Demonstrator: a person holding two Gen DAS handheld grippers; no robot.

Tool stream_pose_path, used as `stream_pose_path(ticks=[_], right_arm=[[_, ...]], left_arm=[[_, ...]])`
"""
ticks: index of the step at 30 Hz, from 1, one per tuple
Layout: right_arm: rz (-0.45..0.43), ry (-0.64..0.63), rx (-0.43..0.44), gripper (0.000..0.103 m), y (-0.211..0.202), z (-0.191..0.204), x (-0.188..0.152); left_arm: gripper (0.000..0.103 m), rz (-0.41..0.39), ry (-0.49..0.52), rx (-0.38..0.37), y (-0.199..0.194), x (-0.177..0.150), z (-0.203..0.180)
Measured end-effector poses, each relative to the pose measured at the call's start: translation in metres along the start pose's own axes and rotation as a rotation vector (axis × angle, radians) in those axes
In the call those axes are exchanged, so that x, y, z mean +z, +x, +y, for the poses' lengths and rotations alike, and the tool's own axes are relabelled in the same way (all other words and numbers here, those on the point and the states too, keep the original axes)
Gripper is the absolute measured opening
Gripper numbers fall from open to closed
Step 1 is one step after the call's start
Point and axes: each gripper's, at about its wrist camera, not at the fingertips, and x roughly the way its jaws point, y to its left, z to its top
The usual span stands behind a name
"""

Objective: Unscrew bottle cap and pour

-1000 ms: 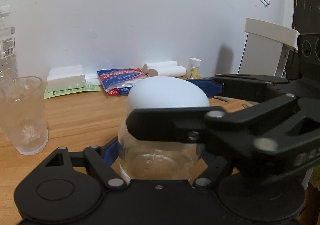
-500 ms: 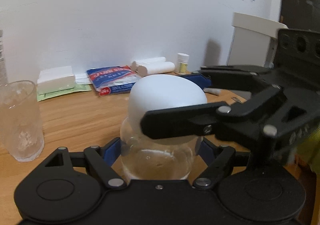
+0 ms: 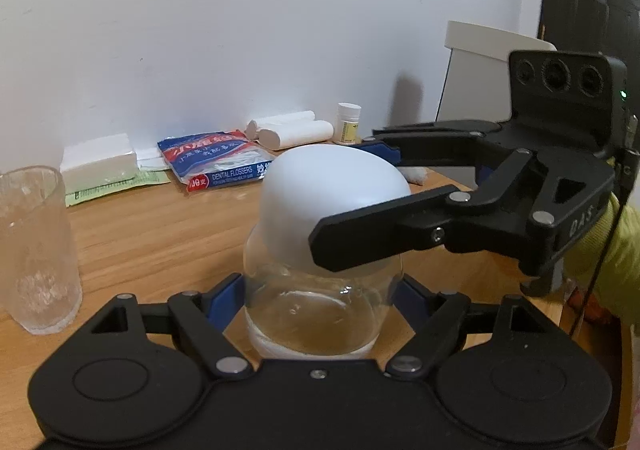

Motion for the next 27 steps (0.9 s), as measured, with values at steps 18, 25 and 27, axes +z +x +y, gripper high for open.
stream_pose_path(ticks=[18,25,27], right_arm=[[0.003,0.08,-0.068,0.072,-0.001,0.016,-0.004],[-0.047,0.098,-0.157,0.082,-0.006,0.031,-0.002],[-0.044,0.097,-0.165,0.082,-0.004,0.034,-0.003]], left_arm=[[0.081,-0.037,-0.056,0.1,-0.001,0.0,-0.016],[0.08,-0.044,-0.057,0.107,-0.002,-0.001,-0.018],[0.08,-0.045,-0.057,0.109,-0.002,-0.001,-0.018]])
